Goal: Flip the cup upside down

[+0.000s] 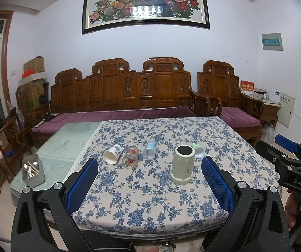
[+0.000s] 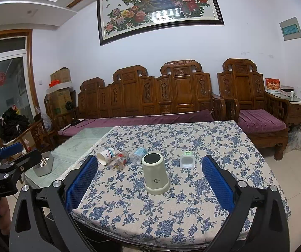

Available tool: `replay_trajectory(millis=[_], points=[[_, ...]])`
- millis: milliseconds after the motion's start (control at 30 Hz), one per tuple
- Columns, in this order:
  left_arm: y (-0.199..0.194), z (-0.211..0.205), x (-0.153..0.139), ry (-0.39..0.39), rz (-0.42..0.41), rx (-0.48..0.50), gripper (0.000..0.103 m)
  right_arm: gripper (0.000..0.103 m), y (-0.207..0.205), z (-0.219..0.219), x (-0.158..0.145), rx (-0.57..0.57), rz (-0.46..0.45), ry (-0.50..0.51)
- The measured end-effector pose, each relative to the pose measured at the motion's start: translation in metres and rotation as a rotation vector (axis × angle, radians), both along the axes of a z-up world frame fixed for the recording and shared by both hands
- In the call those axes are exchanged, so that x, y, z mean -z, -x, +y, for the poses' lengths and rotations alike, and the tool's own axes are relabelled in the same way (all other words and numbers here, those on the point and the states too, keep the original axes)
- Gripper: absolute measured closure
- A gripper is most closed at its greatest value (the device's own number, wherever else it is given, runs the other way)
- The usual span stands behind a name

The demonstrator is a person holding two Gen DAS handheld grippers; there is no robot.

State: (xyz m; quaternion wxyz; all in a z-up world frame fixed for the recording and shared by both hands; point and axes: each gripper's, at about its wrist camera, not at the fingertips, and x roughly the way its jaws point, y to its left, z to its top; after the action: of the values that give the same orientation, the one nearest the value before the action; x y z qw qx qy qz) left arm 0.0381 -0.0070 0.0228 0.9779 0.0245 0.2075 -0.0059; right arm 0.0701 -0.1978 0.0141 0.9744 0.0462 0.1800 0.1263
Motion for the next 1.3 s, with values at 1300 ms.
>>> replay_trajectory(millis=[1300], points=[[-0.0039,-0.0063,-0.0027,0.006,0.002,0.002,0.008,0.003,0.0005,0.0003,0.001,-0.001,0.003,-0.006]])
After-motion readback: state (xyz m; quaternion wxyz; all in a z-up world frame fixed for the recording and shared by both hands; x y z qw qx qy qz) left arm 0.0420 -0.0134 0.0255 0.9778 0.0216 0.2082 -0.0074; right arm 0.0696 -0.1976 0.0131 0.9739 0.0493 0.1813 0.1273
